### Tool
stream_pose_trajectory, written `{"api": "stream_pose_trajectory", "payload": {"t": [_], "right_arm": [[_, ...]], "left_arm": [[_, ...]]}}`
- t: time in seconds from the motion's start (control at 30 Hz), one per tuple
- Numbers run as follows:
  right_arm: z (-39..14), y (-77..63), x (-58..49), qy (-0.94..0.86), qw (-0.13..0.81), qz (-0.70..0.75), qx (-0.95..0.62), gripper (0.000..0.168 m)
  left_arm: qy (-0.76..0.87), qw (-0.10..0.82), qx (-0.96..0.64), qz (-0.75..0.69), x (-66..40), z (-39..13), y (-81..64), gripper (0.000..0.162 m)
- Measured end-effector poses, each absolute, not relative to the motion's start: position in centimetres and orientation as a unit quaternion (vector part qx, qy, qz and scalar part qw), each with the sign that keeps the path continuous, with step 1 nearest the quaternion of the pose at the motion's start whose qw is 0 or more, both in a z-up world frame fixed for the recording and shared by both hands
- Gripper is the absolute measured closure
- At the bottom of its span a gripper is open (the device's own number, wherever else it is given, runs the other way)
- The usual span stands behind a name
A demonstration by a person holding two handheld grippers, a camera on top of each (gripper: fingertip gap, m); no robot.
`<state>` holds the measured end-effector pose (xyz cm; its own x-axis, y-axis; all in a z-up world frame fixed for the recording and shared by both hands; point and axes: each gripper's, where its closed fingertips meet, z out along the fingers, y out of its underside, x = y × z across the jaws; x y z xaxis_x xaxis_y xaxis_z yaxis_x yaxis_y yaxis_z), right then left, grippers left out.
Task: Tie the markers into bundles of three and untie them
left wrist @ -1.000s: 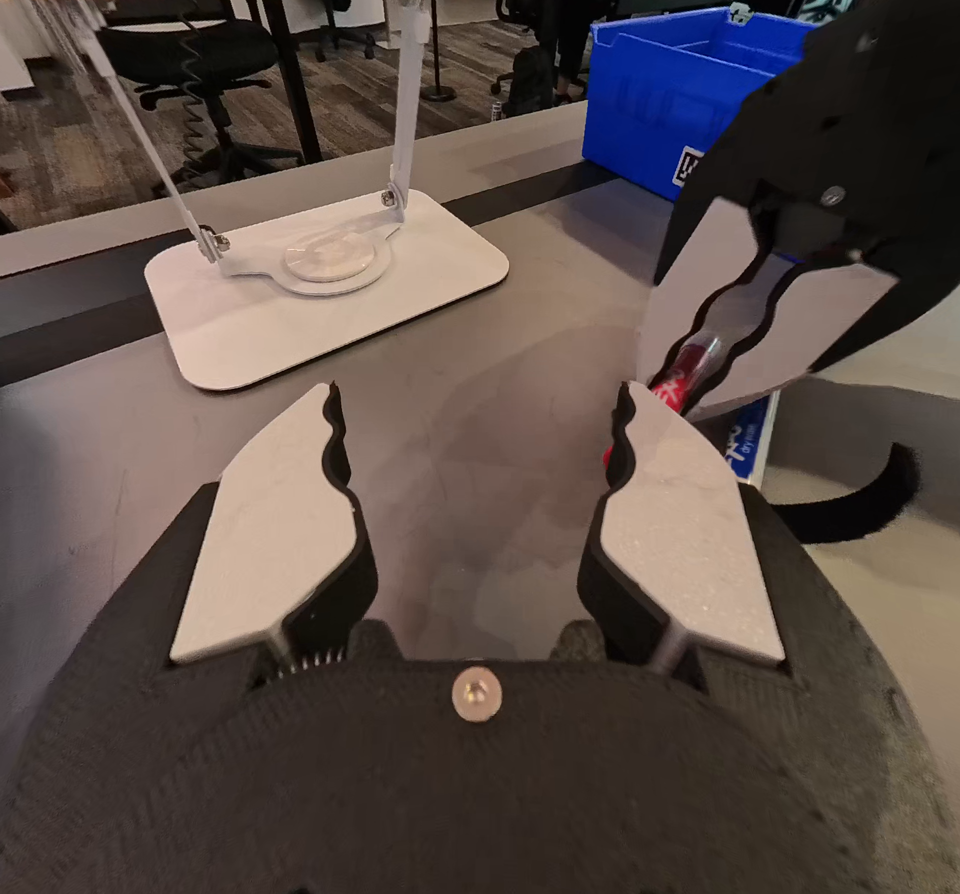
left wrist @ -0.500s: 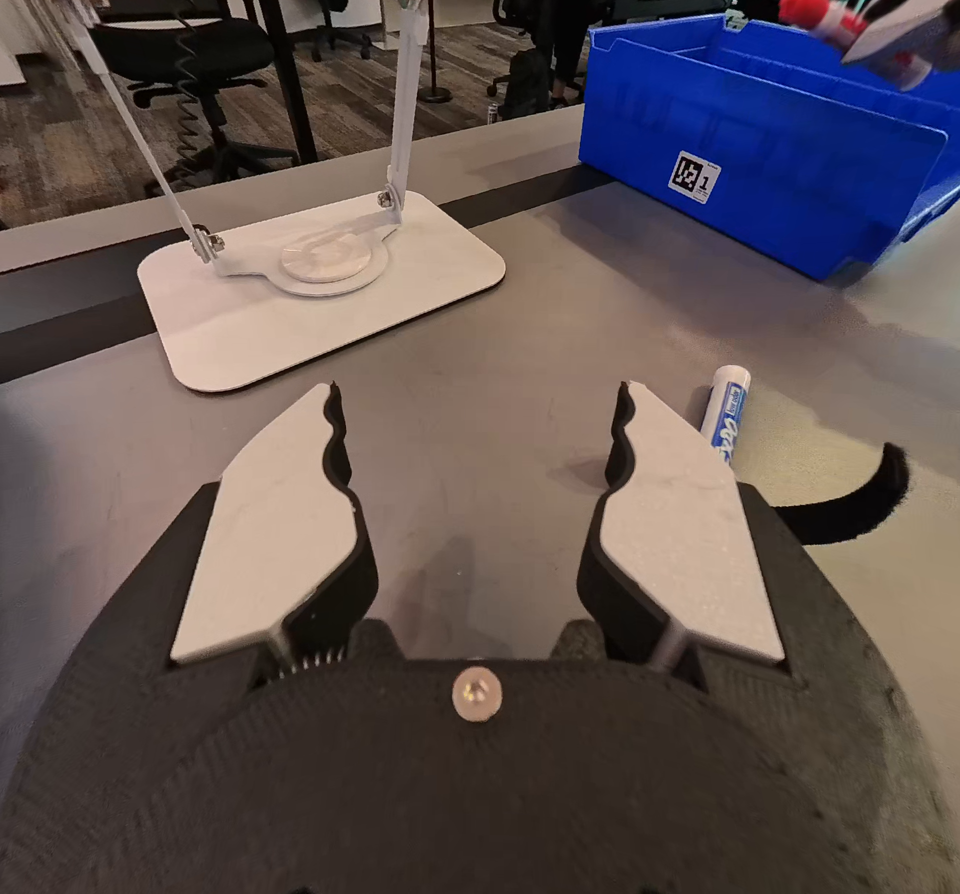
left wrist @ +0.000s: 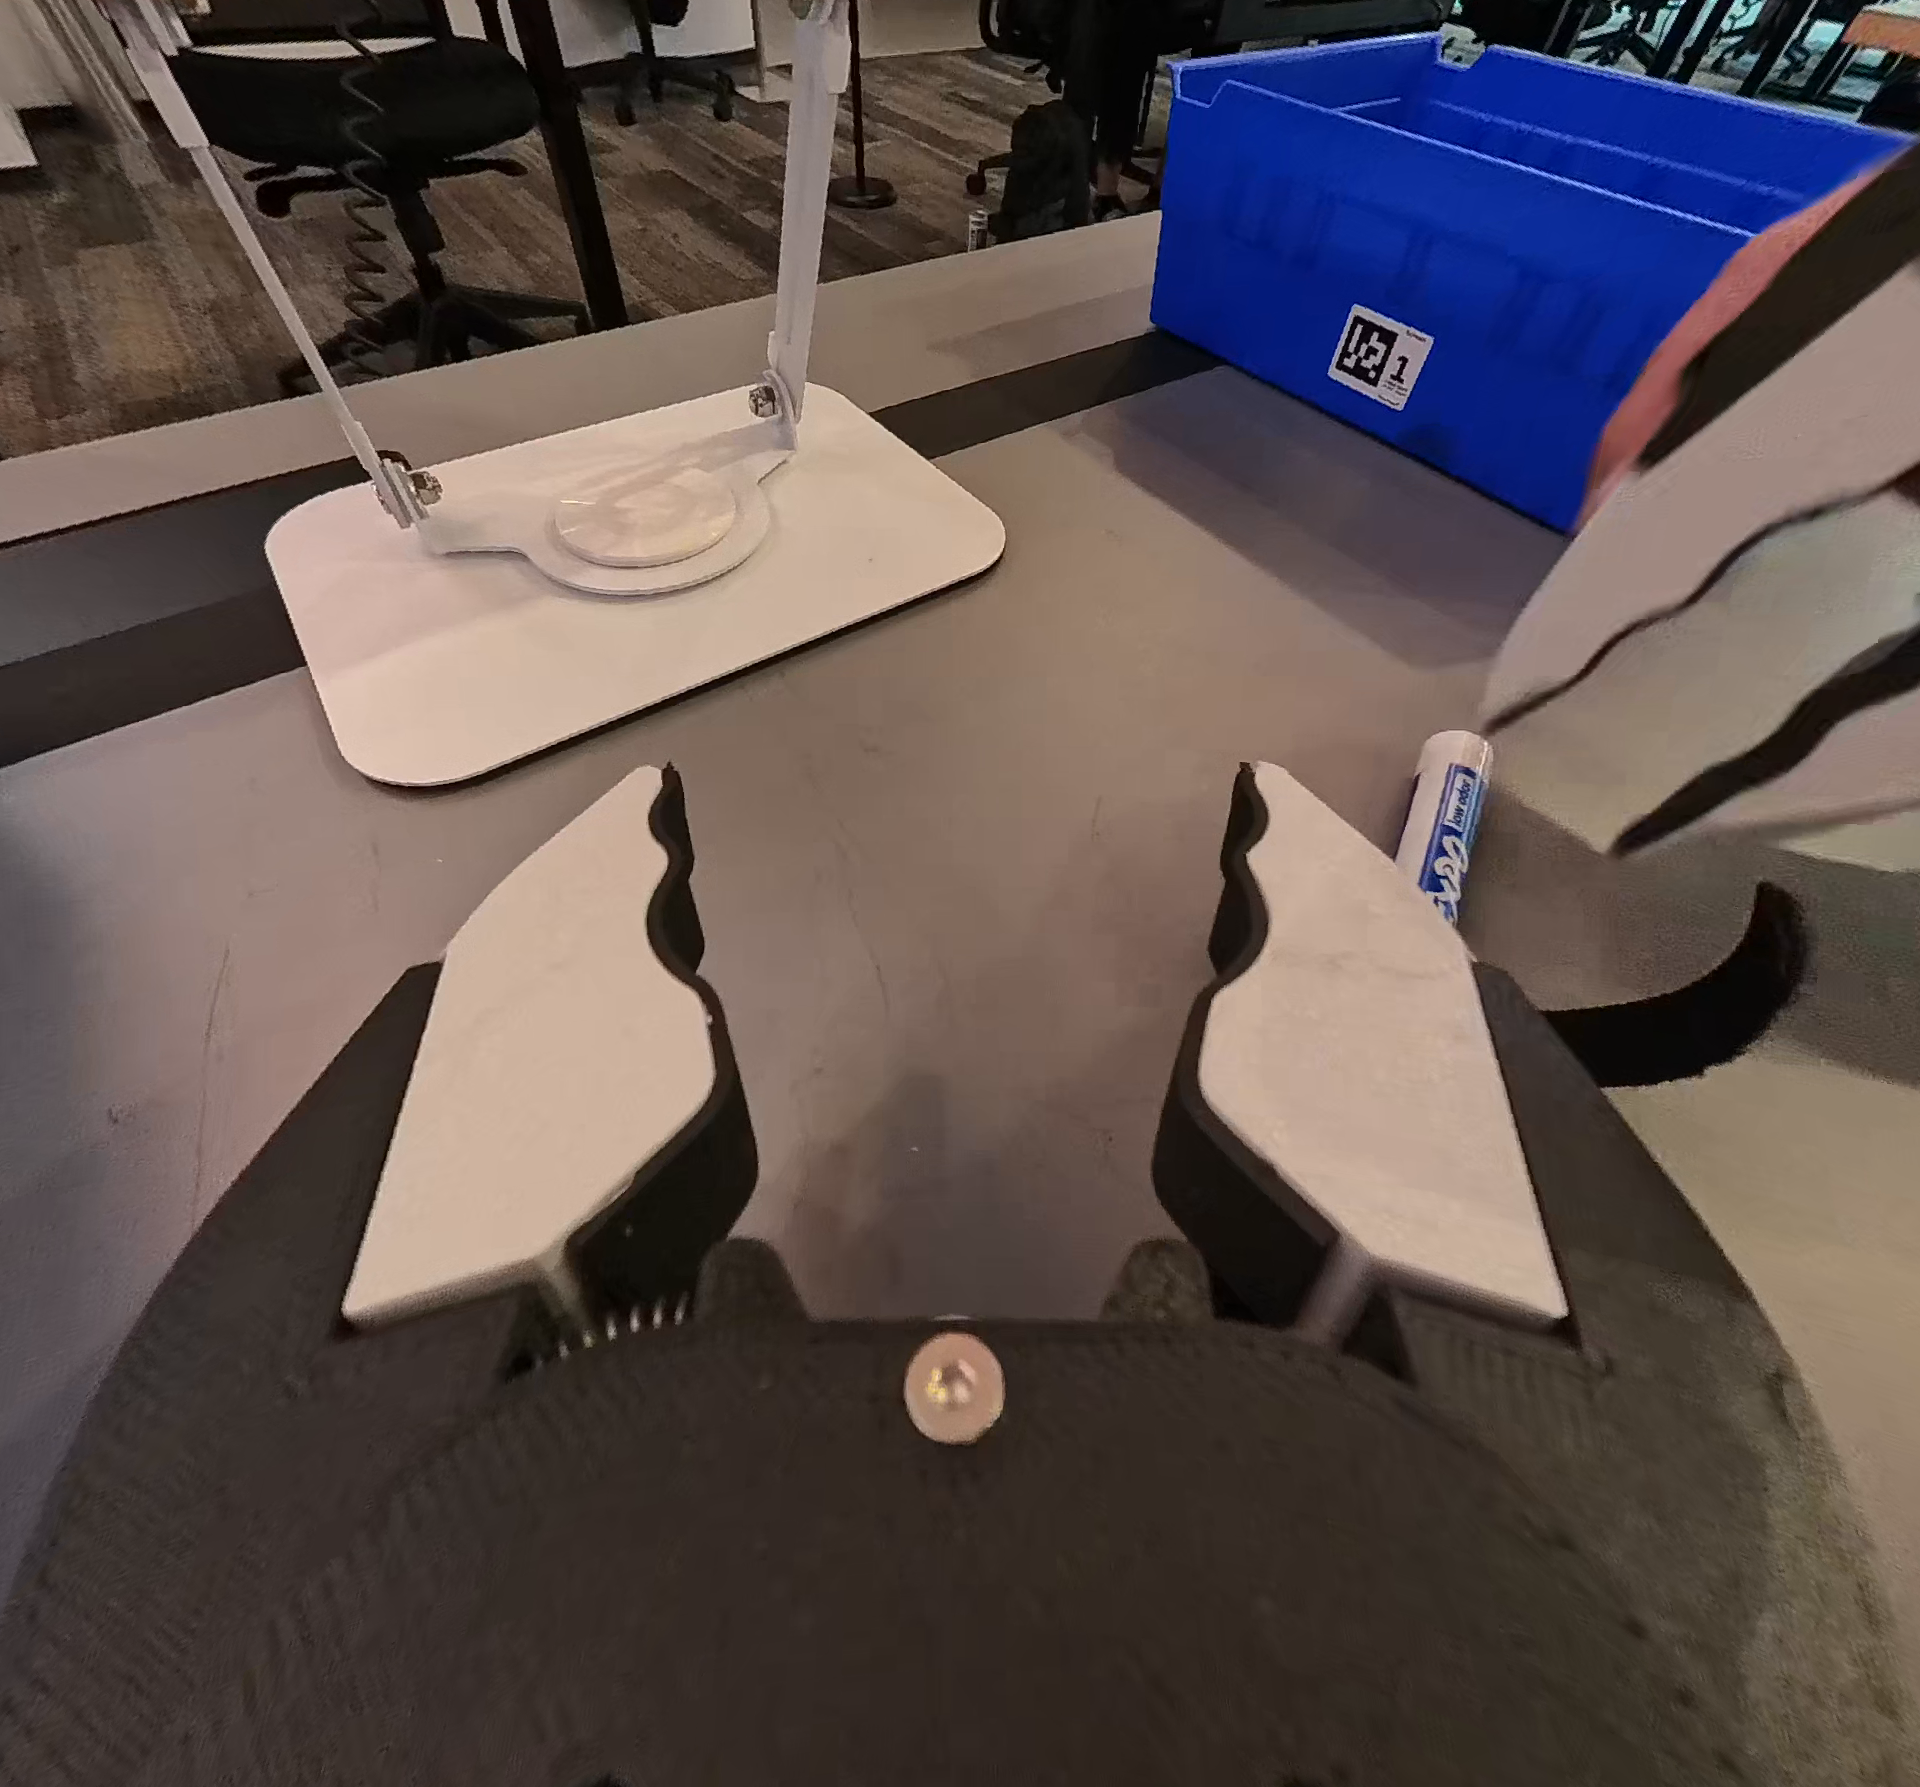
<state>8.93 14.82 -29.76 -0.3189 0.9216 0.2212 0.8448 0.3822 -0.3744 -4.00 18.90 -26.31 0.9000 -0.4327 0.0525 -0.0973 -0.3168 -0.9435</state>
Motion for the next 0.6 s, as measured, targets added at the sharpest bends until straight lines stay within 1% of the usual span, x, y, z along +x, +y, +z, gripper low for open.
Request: {"api": "stream_pose_trajectory", "payload": {"t": [0.03, 0.1, 0.13, 0.2, 0.3, 0.43, 0.5, 0.6], "right_arm": [[-31.1, 14.7, 8.4, -0.813, 0.183, 0.096, -0.545, 0.135], [-32.9, 14.8, 8.0, -0.818, 0.147, 0.096, -0.548, 0.147], [-33.2, 14.6, 7.8, -0.818, 0.139, 0.106, -0.548, 0.15], [-32.7, 14.2, 7.5, -0.809, 0.135, 0.136, -0.556, 0.151], [-28.8, 15.5, 7.9, -0.771, 0.204, 0.149, -0.584, 0.151], [-20.8, 22.4, 13.8, -0.654, 0.347, 0.086, -0.667, 0.15], [-19.2, 26.6, 19.5, -0.584, 0.368, 0.04, -0.723, 0.15], [-20.5, 30.9, 27.0, -0.503, 0.348, 0.01, -0.791, 0.141]], "left_arm": [[0.166, 0.56, -0.797, -0.15, -4.0, -26.3, 18.9, 0.066], [0.165, 0.561, -0.797, -0.153, -4.0, -26.3, 18.9, 0.066], [0.165, 0.561, -0.796, -0.155, -4.0, -26.2, 18.9, 0.066], [0.163, 0.562, -0.796, -0.158, -4.1, -26.2, 18.9, 0.066], [0.163, 0.562, -0.795, -0.16, -4.0, -26.2, 18.9, 0.066], [0.164, 0.56, -0.796, -0.161, -4.0, -26.2, 18.9, 0.066], [0.163, 0.56, -0.796, -0.16, -4.0, -26.2, 18.9, 0.066], [0.163, 0.56, -0.796, -0.164, -3.8, -26.2, 18.9, 0.066]]}}
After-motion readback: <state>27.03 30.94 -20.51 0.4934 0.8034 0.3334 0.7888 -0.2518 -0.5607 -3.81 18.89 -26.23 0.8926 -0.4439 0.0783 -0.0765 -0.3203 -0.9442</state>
